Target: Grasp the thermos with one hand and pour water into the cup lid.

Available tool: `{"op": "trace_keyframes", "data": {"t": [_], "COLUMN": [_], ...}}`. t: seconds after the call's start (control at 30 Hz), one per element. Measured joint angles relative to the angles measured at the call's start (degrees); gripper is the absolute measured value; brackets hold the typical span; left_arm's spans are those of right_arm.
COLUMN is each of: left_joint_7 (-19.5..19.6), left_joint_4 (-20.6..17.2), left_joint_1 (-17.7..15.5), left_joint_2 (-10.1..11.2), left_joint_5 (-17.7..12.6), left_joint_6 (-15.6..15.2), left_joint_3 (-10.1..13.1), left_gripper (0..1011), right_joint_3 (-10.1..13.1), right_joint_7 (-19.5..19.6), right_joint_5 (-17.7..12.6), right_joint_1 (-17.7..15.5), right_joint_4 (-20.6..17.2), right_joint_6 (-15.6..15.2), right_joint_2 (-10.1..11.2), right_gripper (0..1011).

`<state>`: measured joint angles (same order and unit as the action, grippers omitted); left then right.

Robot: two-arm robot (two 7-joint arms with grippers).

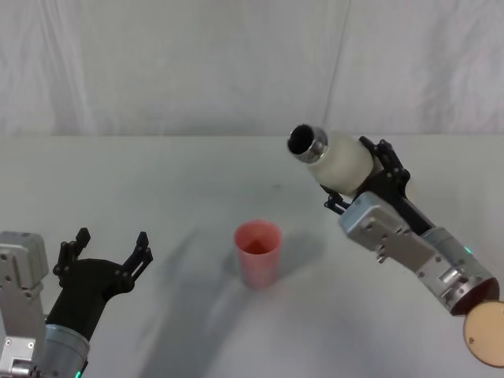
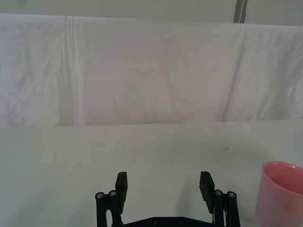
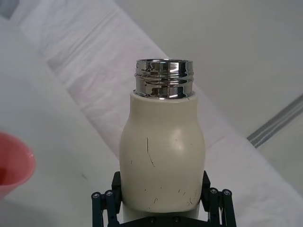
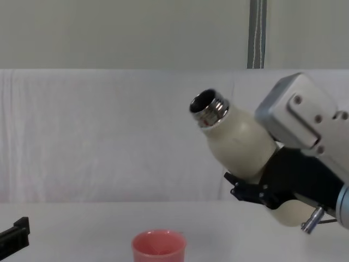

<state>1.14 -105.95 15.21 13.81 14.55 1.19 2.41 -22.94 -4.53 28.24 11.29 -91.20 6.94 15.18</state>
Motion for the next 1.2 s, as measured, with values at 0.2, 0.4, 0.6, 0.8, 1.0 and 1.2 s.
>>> {"op": "trace_keyframes", "data": {"t": [0.2, 0.4, 0.6, 0.8, 1.0, 1.2], "left_joint_7": [0.0, 0.0, 0.0, 0.0, 0.0, 0.0], "left_joint_4": [0.0, 0.0, 0.0, 0.0, 0.0, 0.0], "left_joint_1": [0.0, 0.0, 0.0, 0.0, 0.0, 0.0], "left_joint_2": [0.0, 0.0, 0.0, 0.0, 0.0, 0.0], "left_joint_5": [0.0, 0.0, 0.0, 0.0, 0.0, 0.0], "left_joint_6": [0.0, 0.0, 0.0, 0.0, 0.0, 0.0], "left_joint_3": [0.0, 0.0, 0.0, 0.0, 0.0, 0.0], "left_gripper": [1001, 1001, 1001, 1001, 1001, 1001], "right_joint_3": [2.36, 4.21, 7.0, 9.2, 10.75, 12.04], "right_joint_7": [-0.94, -1.78, -2.33, -2.42, -2.78, -3.37], "right_joint_5": [-4.94, -9.08, -14.81, -19.37, -22.42, -24.7], "right_joint_1": [-1.35, -2.58, -4.17, -5.23, -5.62, -5.68], "right_joint_4": [-0.2, -0.21, 0.24, 1.44, 2.61, 3.38], "right_joint_6": [1.15, 2.34, 3.29, 3.79, 3.78, 2.85], "right_joint_2": [-1.01, -1.68, -3.35, -5.32, -6.66, -7.29], "right_gripper": [961, 961, 961, 961, 961, 961]}}
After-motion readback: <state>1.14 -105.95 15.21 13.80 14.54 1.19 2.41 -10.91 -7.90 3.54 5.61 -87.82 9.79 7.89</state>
